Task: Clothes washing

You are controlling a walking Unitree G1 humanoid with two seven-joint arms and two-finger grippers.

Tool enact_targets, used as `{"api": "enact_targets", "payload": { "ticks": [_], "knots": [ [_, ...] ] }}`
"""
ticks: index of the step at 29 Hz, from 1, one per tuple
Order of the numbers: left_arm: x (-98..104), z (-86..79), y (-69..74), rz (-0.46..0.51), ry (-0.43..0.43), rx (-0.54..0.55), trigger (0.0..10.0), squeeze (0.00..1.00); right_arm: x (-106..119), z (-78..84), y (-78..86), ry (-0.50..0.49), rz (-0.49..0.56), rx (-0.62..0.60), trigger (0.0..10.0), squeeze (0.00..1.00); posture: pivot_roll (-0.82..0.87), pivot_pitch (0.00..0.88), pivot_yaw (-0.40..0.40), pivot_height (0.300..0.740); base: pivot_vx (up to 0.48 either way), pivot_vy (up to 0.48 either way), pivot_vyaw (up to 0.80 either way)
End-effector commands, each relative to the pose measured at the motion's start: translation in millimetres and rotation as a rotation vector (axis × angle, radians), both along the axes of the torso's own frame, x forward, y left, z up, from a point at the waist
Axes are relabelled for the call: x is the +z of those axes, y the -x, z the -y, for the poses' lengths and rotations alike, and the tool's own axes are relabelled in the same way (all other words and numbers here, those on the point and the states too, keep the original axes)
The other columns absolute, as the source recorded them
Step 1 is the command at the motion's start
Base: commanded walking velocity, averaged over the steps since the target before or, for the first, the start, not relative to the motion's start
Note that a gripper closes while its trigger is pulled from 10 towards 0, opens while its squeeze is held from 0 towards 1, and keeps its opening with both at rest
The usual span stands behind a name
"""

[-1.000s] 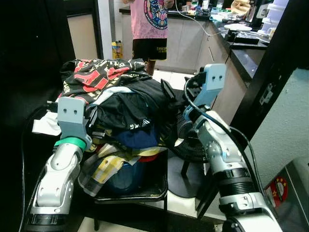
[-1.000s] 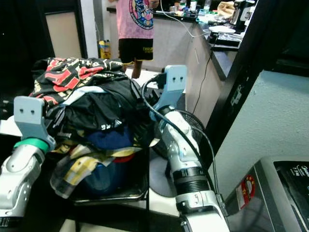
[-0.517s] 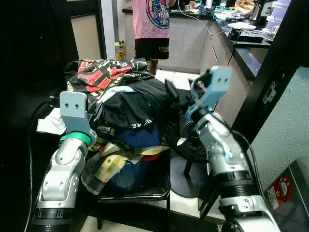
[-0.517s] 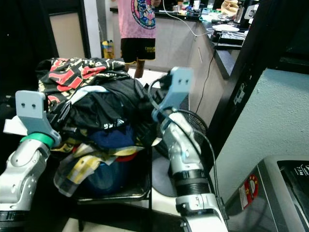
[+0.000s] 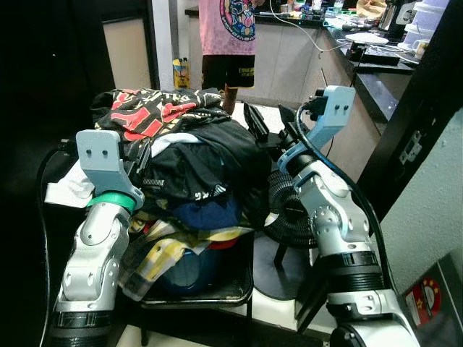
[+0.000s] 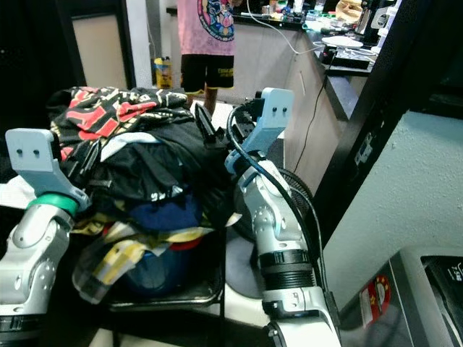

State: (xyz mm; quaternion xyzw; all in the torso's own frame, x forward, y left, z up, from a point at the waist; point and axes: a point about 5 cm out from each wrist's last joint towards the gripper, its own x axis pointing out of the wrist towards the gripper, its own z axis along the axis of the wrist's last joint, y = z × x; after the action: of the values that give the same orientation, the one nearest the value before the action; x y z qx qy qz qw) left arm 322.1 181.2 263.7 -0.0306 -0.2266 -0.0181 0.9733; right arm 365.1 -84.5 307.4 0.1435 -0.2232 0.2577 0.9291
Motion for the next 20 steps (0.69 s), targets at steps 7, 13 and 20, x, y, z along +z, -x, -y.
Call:
{"api": "enact_targets", "payload": {
  "ticks": [7, 13, 20],
  "knots": [
    [-1.1, 0.9, 0.8, 0.016, 0.020, -0.005, 10.0, 0.00, 0.0, 3.0, 3.0, 0.075, 0.033, -0.037, 10.0, 0.00, -0.01, 0.000, -0.025, 0.740, 0.480, 0.000, 0.42],
    [-4.3, 2.8, 1.0, 0.009, 0.026, -0.009, 10.0, 0.00, -1.0, 7.8, 1.8, 0.064, 0.023, -0.055, 10.0, 0.00, -0.01, 0.000, -0.030, 0.740, 0.458, 0.000, 0.13],
    [-7.8, 2.8, -0.8, -0.018, 0.033, -0.007, 10.0, 0.00, 1.2, 8.9, 1.1, 0.060, 0.028, -0.062, 10.0, 0.00, -0.01, 0.000, -0.029, 0.740, 0.334, 0.000, 0.00]
  ]
}}
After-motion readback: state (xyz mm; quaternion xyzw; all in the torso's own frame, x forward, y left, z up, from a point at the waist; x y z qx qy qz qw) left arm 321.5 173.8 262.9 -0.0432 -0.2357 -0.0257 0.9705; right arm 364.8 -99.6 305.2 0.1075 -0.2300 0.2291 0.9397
